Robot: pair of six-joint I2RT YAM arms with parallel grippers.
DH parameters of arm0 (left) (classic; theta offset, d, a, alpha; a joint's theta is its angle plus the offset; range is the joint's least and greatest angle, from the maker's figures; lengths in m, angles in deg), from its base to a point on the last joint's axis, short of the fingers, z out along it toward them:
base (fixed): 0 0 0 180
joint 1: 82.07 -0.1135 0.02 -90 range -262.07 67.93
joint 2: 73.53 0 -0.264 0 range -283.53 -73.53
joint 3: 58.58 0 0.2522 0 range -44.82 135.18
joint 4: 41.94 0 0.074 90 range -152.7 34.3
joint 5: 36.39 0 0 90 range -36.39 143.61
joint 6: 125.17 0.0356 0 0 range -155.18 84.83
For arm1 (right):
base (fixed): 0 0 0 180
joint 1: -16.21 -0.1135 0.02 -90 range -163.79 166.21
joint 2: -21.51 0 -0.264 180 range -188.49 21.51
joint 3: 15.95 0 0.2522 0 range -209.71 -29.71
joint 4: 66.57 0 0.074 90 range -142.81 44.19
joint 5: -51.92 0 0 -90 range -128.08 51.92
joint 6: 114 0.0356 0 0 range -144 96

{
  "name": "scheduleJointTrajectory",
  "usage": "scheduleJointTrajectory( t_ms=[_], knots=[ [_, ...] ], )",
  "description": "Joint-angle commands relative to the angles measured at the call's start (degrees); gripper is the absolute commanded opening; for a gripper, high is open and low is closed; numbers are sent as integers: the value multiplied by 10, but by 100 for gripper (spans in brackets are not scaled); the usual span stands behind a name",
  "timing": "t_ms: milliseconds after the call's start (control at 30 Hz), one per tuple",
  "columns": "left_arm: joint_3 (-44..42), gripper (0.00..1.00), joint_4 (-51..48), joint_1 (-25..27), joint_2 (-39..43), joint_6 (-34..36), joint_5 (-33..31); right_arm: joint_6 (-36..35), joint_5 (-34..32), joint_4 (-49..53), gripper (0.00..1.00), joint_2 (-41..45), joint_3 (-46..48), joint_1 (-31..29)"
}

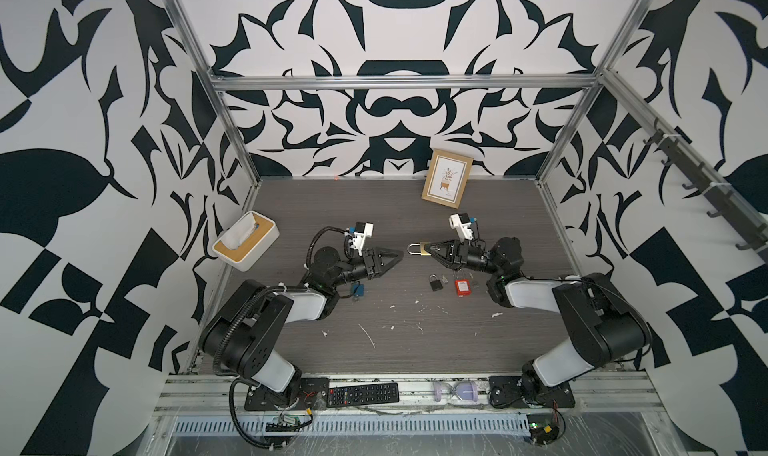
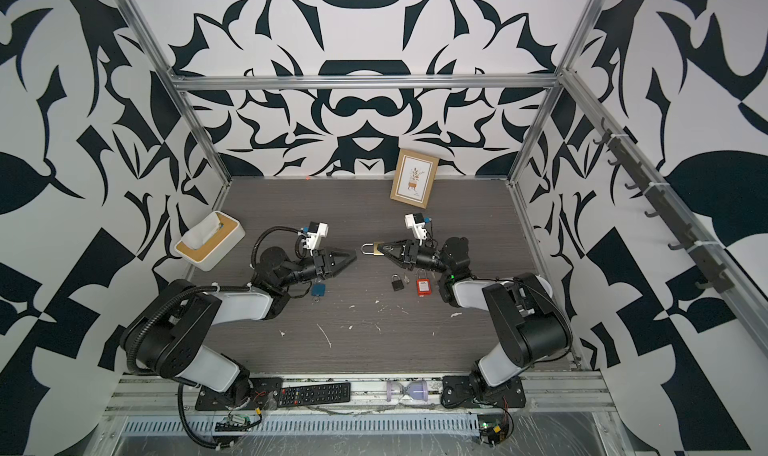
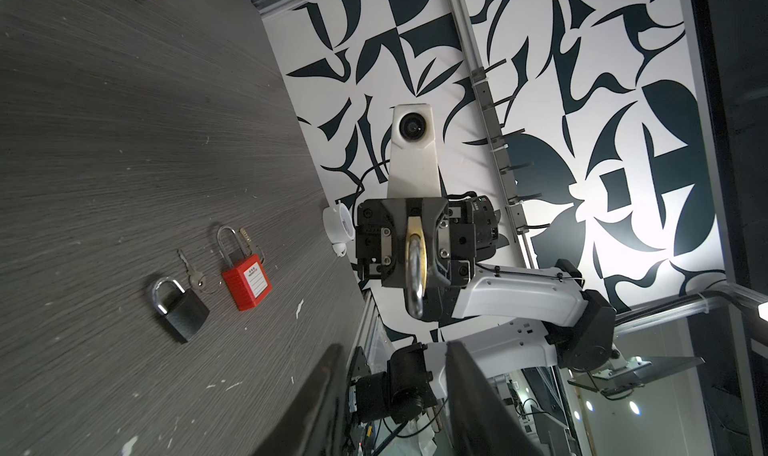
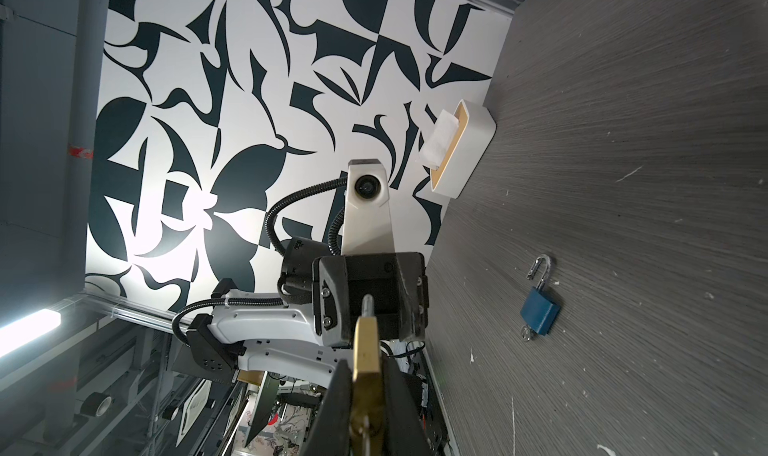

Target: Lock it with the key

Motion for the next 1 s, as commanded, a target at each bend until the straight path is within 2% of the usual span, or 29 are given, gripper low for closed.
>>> scheduleJointTrajectory(
  t_ms=[0,233,467,600,967],
  knots=[
    [14,41,21,5,0,-7,2,-19,3,-17,0,15,-17,2],
    [36,36,-24,19,-6,10,4,-90,10,89,0,55,-17,0],
    [59,31,-89,34,3,43,1,-102,12,105,0,66,-17,-5],
    [64,17,-99,37,8,47,2,-103,12,105,0,65,-18,-4],
    [66,7,-114,40,12,55,2,-106,15,103,0,64,-19,-5]
  ],
)
